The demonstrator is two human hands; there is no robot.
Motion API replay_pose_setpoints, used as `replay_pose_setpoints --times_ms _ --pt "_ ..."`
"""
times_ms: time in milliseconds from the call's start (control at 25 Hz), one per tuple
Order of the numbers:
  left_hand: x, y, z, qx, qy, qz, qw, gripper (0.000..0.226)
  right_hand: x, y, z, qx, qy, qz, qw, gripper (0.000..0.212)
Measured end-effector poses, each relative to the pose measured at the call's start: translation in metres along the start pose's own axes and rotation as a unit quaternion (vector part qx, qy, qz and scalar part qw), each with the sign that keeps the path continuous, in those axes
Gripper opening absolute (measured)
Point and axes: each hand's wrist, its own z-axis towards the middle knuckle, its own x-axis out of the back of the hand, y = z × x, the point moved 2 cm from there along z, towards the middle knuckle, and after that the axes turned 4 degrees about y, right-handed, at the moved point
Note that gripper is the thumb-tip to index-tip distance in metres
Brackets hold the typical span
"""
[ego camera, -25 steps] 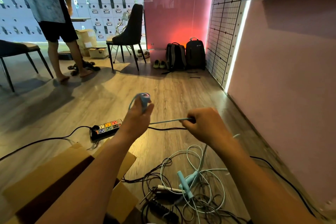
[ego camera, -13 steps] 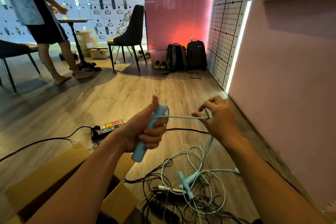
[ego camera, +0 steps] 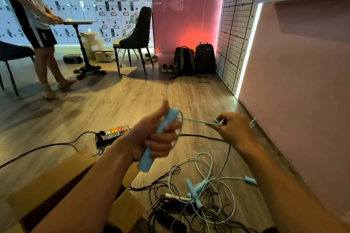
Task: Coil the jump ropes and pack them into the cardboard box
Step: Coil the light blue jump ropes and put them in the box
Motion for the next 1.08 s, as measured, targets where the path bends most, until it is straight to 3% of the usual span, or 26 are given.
replay_pose_setpoints --times_ms 40,120,240,320,400,480,600,720,800,840,960,1080 --pt "0.001 0.007 0.001 -0.083 0.002 -0.059 0.995 0.059 -0.001 -0.003 -0.002 0.017 -0.041 0.015 0.999 0.031" --pt "0.013 0.019 -0.002 -0.242 0.091 -0.124 0.958 0.057 0.001 -0.011 -0.007 0.05 -0.105 0.061 0.991 0.021" --pt "0.041 0.03 -0.018 -0.434 0.248 -0.214 0.839 0.049 0.008 -0.016 -0.009 0.088 -0.103 0.112 0.984 0.007" --pt "0.053 0.034 -0.024 -0.513 0.286 -0.277 0.76 0.041 0.006 -0.018 -0.009 0.11 -0.112 0.102 0.982 0.011" --pt "0.061 0.036 -0.025 -0.556 0.345 -0.269 0.707 0.032 -0.003 -0.023 -0.009 0.12 -0.157 0.092 0.976 0.014" --pt "0.065 0.036 -0.022 -0.57 0.422 -0.166 0.685 0.025 -0.012 -0.033 -0.011 0.119 -0.197 0.081 0.97 0.018" --pt "0.066 0.033 -0.018 -0.543 0.515 0.16 0.644 0.016 -0.016 -0.044 -0.012 0.139 -0.202 0.04 0.969 0.029" --pt "0.066 0.024 -0.007 -0.439 0.518 0.439 0.589 0.007 -0.011 -0.048 -0.014 0.13 -0.184 0.068 0.972 0.038" --pt "0.064 0.017 0.001 -0.32 0.506 0.538 0.593 0.006 -0.007 -0.047 -0.016 0.116 -0.192 0.11 0.968 0.034" --pt "0.063 0.013 0.004 -0.237 0.508 0.558 0.612 0.012 -0.006 -0.047 -0.017 0.108 -0.197 0.131 0.966 0.033" --pt "0.052 -0.001 0.012 -0.004 0.44 0.568 0.695 0.056 -0.003 -0.046 -0.018 0.063 -0.197 0.181 0.962 0.038" --pt "0.037 -0.008 0.019 0.067 0.336 0.521 0.781 0.08 0.002 -0.046 -0.018 0.01 -0.178 0.22 0.959 0.044"
